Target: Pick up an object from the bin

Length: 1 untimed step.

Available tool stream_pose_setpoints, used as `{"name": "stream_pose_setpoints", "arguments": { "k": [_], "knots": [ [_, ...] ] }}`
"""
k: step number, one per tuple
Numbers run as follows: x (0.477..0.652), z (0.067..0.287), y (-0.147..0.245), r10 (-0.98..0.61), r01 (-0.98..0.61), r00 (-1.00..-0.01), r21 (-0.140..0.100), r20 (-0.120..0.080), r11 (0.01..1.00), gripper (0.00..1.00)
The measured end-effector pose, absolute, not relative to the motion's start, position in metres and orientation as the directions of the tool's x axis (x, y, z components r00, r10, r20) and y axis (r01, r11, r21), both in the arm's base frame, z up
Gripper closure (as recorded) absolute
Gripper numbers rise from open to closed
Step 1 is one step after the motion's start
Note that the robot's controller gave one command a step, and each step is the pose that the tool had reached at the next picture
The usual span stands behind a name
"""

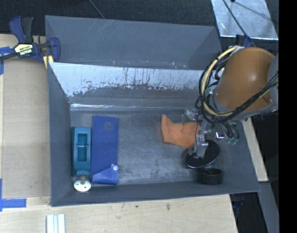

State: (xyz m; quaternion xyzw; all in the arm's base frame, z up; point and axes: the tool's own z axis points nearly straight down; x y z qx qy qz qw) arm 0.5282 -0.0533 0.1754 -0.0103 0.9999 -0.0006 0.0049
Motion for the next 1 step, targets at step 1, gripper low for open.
{"name": "stream_pose_setpoints", "arguments": {
  "k": [1],
  "knots": [
    [0.5691, 0.1611, -0.0679, 0.062, 0.062, -0.998, 0.0, -0.007, 0.998, 0.0]
  ]
}}
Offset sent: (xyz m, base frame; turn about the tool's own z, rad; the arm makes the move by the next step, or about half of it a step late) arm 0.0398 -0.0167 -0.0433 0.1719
